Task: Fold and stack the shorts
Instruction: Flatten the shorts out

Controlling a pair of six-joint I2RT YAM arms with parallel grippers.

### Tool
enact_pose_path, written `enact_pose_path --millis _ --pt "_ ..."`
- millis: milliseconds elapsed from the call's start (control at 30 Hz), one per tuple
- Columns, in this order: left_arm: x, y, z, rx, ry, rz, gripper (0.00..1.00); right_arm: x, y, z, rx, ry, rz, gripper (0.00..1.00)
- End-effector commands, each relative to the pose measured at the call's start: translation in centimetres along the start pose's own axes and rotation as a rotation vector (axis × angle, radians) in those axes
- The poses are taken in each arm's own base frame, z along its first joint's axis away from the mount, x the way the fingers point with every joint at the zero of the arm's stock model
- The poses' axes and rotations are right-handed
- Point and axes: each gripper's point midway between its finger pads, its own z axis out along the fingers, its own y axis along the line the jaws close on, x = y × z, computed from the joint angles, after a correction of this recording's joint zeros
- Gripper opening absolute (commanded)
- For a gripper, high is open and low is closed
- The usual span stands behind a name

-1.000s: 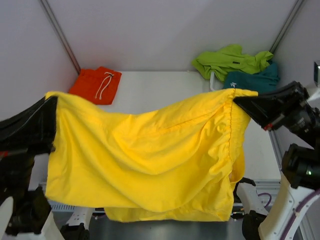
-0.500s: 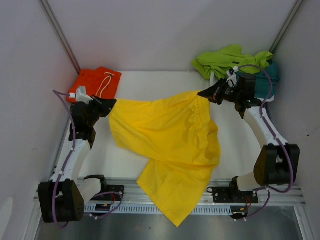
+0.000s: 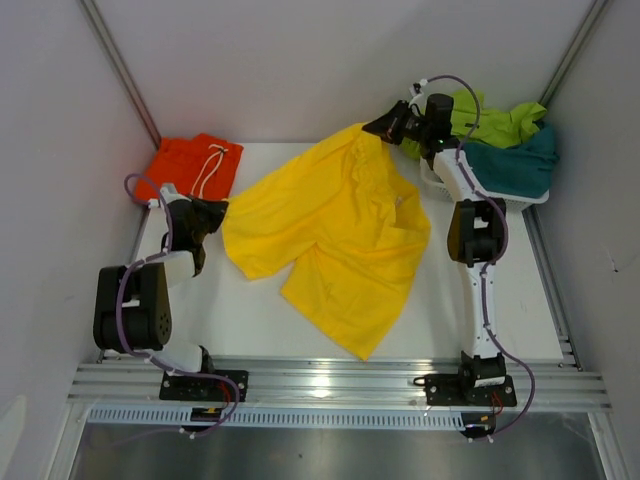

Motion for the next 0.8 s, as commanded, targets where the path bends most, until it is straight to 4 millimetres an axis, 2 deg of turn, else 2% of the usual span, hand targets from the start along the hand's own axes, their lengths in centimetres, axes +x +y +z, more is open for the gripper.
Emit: enact_pose_path --millis 0,33,67,100,133,200,233,300,333,400,433,467,500,533,567,600,633,667,700,733,767 --pt "-3.8 -1.7 1.9 0.058 -0.121 -0.021 0.0 -1.9 0.1 2.4 -0.075 -0.037 -0.037 0.19" --pt "-3.3 -1.1 2.5 0.047 -0.1 -0.025 0.04 -2.4 0.1 2.6 -0.092 -0.055 -0.039 0.34" --pt "-3.8 -0.6 2.7 0.039 -0.104 -0.033 0.14 -2.9 0.3 2.8 -0.122 -0.088 -0.062 0.46" --pt "-3.9 -0.5 2.9 0.041 -0.102 -0.038 0.28 -3.3 0.0 2.7 -0.119 -0.103 -0.05 0.7" --pt "-4.4 -0.6 3.0 0.045 -0.11 -0.038 0.63 -3.5 -0.1 2.5 -0.118 -0.112 -0.06 0.81" --pt "-5.1 -0.4 2.7 0.017 -0.124 -0.033 0.92 -3.7 -0.2 2.1 -0.094 -0.113 -0.074 0.9" --pt "-5.7 -0.6 2.5 0.002 -0.14 -0.02 0.99 -4.3 1.6 1.3 -0.1 -0.123 -0.141 0.91" --pt "-6.9 -1.2 1.4 -0.027 -0.174 0.01 0.99 -4.0 1.3 0.6 -0.043 -0.113 -0.157 0.92" --pt "-7.2 -1.5 1.1 -0.035 -0.18 0.019 0.99 -4.6 3.6 -0.5 -0.037 -0.125 -0.258 0.92" --pt "-7.9 -3.1 -0.2 -0.034 -0.183 0.059 0.99 -3.6 3.6 -1.7 0.048 -0.079 -0.279 0.92" --pt "-8.6 -3.7 -0.6 -0.043 -0.205 0.08 0.99 -3.9 5.2 -2.9 0.083 -0.087 -0.32 0.92" --pt "-8.0 -4.4 -1.0 -0.06 -0.173 0.126 0.99 -2.8 4.3 -3.9 0.151 -0.038 -0.35 0.92" --pt "-7.9 -5.3 -1.7 -0.055 -0.169 0.15 0.99 -2.4 4.3 -4.8 0.187 -0.023 -0.368 0.91" --pt "-6.4 -6.3 -2.1 -0.062 -0.115 0.182 0.99 -1.4 4.2 -6.6 0.267 -0.004 -0.356 0.91" --pt "-6.4 -7.8 -3.0 -0.041 -0.115 0.222 0.99 -0.8 3.7 -7.6 0.313 0.01 -0.388 0.91" --pt "-5.9 -8.4 -3.4 -0.036 -0.1 0.241 0.99 -0.1 3.4 -8.7 0.355 0.017 -0.387 0.9" --pt "-3.9 -9.0 -4.0 -0.033 -0.053 0.263 0.99 0.6 2.9 -9.7 0.393 0.021 -0.385 0.89" --pt "-1.4 -10.6 -4.7 0.011 -0.004 0.29 0.99 2.0 2.4 -11.7 0.446 0.019 -0.374 0.89" --pt "0.4 -10.6 -5.3 0.021 0.035 0.304 0.99 2.6 2.0 -12.7 0.466 0.016 -0.37 0.87" --pt "1.4 -11.5 -6.5 0.05 0.048 0.317 0.99 3.2 1.9 -13.6 0.477 0.008 -0.371 0.85" --pt "4.1 -12.9 -7.5 0.103 0.105 0.358 0.99 4.9 1.3 -15.3 0.513 0.016 -0.355 0.81"
